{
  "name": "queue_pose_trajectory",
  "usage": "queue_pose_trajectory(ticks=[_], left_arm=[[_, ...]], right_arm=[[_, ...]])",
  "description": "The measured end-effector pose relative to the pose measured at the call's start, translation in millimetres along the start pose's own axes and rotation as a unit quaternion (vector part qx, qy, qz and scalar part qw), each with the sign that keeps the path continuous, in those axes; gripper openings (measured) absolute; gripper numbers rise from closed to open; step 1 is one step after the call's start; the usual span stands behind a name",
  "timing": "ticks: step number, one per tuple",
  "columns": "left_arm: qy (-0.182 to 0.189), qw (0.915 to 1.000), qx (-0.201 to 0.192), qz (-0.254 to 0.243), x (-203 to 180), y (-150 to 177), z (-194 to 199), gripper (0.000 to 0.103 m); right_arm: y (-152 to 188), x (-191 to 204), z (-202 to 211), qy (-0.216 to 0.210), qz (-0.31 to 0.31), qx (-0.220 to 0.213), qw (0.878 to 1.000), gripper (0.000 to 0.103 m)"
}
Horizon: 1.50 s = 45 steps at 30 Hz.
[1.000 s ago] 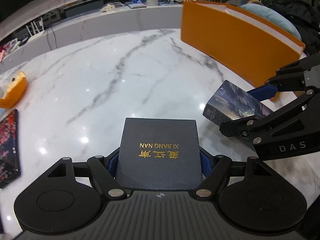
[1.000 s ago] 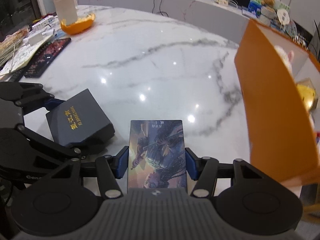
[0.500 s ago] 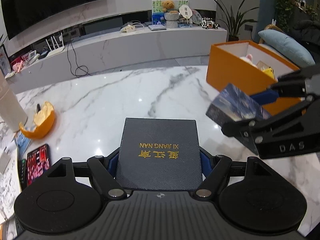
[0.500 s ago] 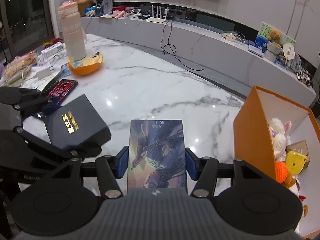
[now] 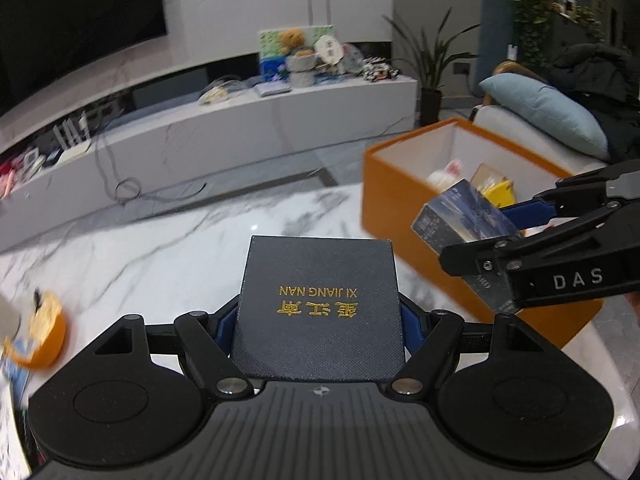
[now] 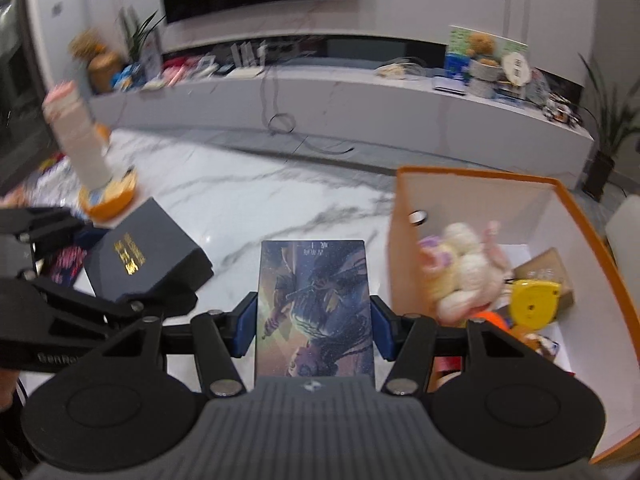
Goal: Organize objects
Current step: 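Lift the grey box and card box and carry them over the orange box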
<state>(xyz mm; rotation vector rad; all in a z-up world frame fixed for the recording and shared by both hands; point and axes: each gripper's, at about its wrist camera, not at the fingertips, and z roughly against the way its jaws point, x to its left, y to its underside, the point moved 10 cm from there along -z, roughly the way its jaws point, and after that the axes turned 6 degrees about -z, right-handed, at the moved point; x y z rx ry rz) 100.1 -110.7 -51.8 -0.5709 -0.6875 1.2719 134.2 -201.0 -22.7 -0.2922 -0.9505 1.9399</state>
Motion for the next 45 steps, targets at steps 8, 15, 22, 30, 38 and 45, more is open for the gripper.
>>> queue_pose_trajectory(ticks=[8, 15, 22, 30, 38, 45], left_arm=[[0.015, 0.9988, -0.028, -0.037, -34.7, -47.4, -9.5, 0.088], [0.025, 0.9956, -0.041, -0.080, -68.6, -81.9, -29.4, 0.088], [0.042, 0.9910, -0.033, -0.123, -106.7, -104.6, -59.3, 0.088], [0.054, 0.9765, -0.034, -0.206, -147.6, -121.8, -94.5, 0.088], [0.033, 0.9645, 0.003, -0.262, -166.3, -122.7, -143.2, 0.088], [0.018, 0.9622, 0.023, -0.271, -164.8, -124.2, -167.0, 0.088]], right_arm=[[-24.5, -46.1, 21.3, -0.001, -0.067, -0.037, 0.997, 0.059], [-34.0, -96.3, 34.0, 0.033, -0.115, -0.055, 0.991, 0.059], [-30.7, -153.8, 24.5, 0.080, -0.168, -0.044, 0.982, 0.059], [-27.5, -194.6, 23.8, 0.103, -0.217, -0.033, 0.970, 0.059], [-15.2, -220.9, 16.7, 0.112, -0.248, -0.004, 0.962, 0.059], [-13.6, -235.2, 5.8, 0.118, -0.250, 0.014, 0.961, 0.059]])
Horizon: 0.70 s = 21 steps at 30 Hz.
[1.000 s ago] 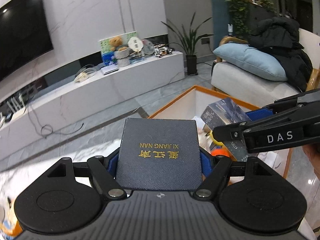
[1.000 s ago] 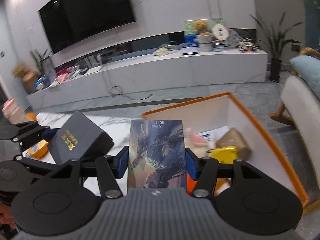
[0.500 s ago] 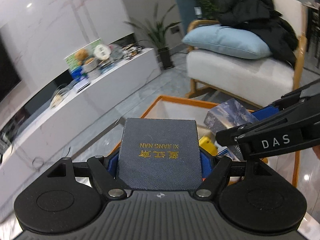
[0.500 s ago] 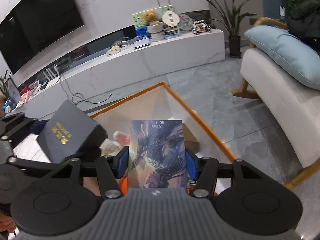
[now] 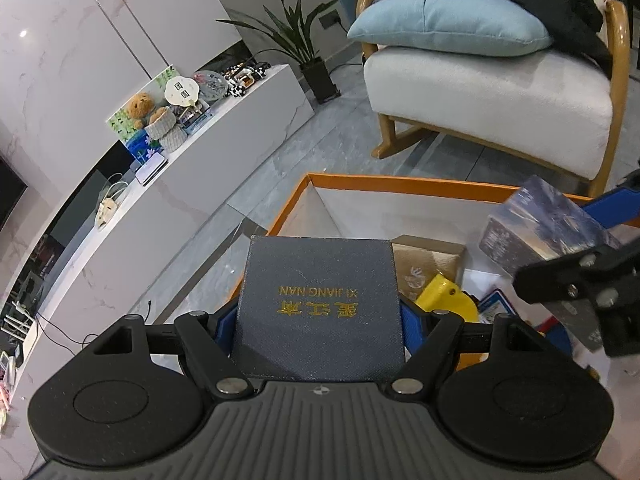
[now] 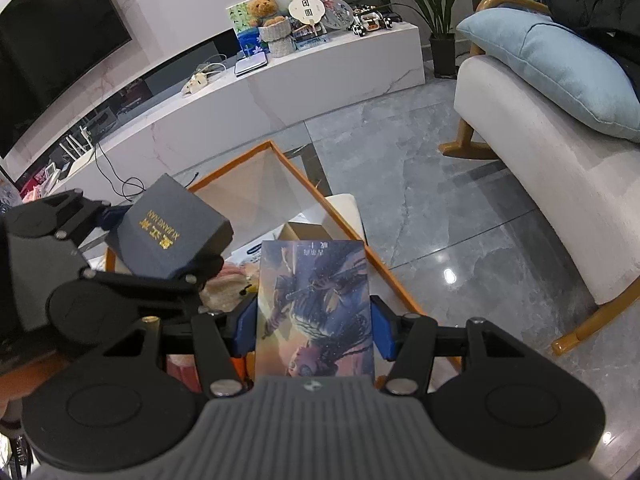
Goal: Organize objects
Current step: 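Lift the grey box and card box and carry them over the orange box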
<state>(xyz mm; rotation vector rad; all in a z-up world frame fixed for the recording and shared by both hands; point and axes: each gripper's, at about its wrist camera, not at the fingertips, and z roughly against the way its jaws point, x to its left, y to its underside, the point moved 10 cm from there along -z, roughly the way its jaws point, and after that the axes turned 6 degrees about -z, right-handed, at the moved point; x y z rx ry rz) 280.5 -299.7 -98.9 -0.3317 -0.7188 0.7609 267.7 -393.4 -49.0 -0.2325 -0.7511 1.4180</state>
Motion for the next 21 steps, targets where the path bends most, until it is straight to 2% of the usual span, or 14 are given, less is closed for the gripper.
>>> queue_pose_trajectory(ticks=[6, 13, 21], left_arm=[[0.000, 0.9989, 0.005, -0.046, -8.6, -6.8, -13.5, 0.088], [-0.015, 0.9937, 0.043, -0.103, -12.3, -5.8, -39.0, 0.088], [-0.019, 0.9896, 0.055, -0.132, -18.3, -5.7, -56.0, 0.088]], right_arm=[[7.7, -0.5, -13.9, 0.009, 0.014, 0.018, 1.000, 0.059], [11.7, -3.0, -26.9, 0.037, 0.031, 0.025, 0.999, 0.059], [10.3, -3.6, -32.4, 0.045, 0.038, 0.021, 0.998, 0.059]])
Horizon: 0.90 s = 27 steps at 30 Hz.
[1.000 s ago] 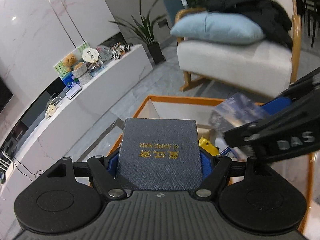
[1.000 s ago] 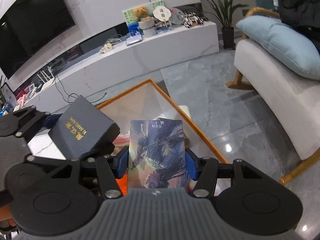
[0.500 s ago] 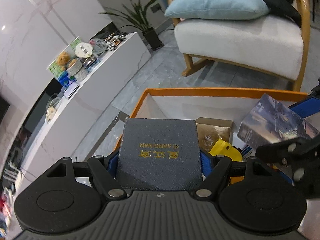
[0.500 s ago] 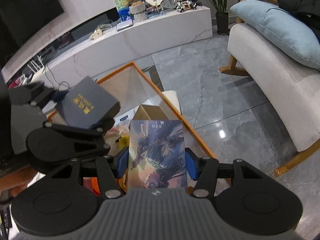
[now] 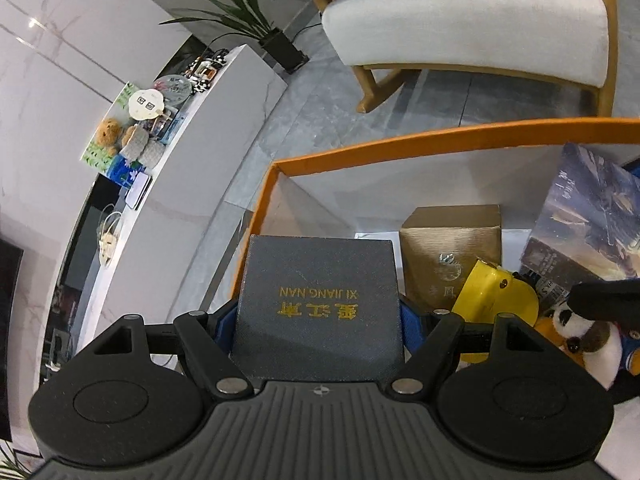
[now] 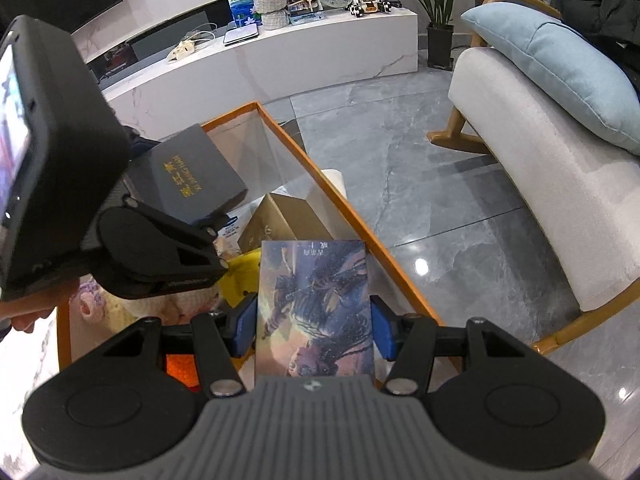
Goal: Organize objects
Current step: 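Lift the grey box and card box and carry them over the orange box, then open both tools to drop the grey box and card box into the box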
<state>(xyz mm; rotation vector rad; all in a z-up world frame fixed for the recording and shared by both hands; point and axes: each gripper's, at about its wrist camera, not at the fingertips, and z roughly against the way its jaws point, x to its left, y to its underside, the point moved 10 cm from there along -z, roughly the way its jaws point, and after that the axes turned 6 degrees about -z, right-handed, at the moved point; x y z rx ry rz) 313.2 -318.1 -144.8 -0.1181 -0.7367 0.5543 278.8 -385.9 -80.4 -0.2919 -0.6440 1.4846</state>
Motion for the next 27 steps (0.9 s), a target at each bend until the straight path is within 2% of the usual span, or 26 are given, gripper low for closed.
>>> queue_pose_trajectory(ticks=[13, 15, 17, 25, 27], left_arm=[[0.009, 1.0000, 0.002, 0.003, -7.1, -4.9, -5.3, 0.090], [0.010, 0.9999, 0.008, -0.005, -9.0, -2.7, -5.2, 0.090], [0.011, 0.9998, 0.012, -0.013, -10.8, -0.9, -4.6, 0.092], [0.019, 0.9998, 0.005, 0.000, -4.9, 1.2, 7.6, 0.095], [0.019, 0.9998, 0.003, 0.002, -3.0, 0.3, 11.6, 0.100]], right_arm=[[1.2, 4.0, -1.4, 0.009, 0.015, -0.002, 1.000, 0.060], [1.2, 4.1, -0.2, 0.008, 0.013, -0.002, 1.000, 0.061], [-0.8, 3.5, 3.0, 0.010, 0.010, -0.009, 1.000, 0.067], [-6.0, 4.0, 14.2, 0.007, 0.008, -0.023, 1.000, 0.069], [-4.9, 4.6, 17.4, 0.008, 0.008, -0.025, 1.000, 0.069]])
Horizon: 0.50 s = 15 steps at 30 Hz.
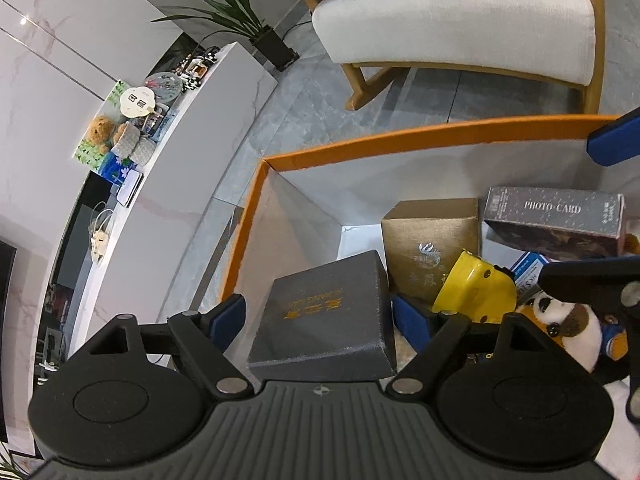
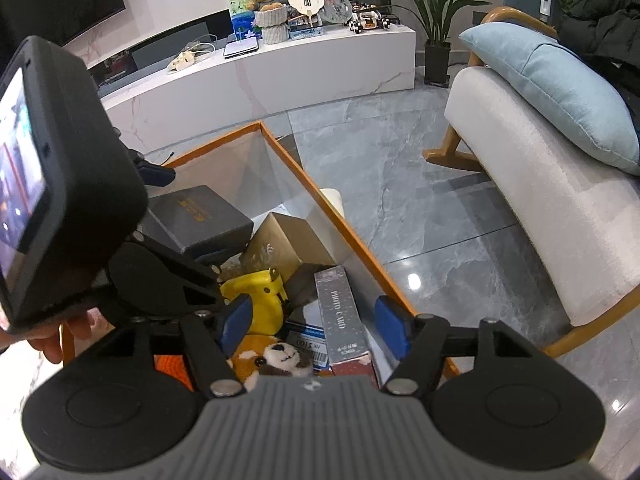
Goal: Organize objects
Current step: 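Open both tools to drop the grey box and card box into the box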
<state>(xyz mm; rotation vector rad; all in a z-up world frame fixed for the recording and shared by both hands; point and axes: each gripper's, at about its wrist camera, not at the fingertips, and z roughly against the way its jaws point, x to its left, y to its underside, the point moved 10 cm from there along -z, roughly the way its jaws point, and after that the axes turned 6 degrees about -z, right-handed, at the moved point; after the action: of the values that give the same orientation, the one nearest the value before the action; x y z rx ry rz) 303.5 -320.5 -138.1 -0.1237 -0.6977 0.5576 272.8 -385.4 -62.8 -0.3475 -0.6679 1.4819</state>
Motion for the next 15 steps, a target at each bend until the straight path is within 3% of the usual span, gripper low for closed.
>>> queue_pose_trajectory(ticks=[15], left_arm=[[0.003, 0.9980, -0.038, 0.051, 21.3, -5.0, 33.5, 0.103]], right_arm=[[-1.0, -3.4, 9.3, -0.014, -0.007, -0.007, 1.000, 0.070]])
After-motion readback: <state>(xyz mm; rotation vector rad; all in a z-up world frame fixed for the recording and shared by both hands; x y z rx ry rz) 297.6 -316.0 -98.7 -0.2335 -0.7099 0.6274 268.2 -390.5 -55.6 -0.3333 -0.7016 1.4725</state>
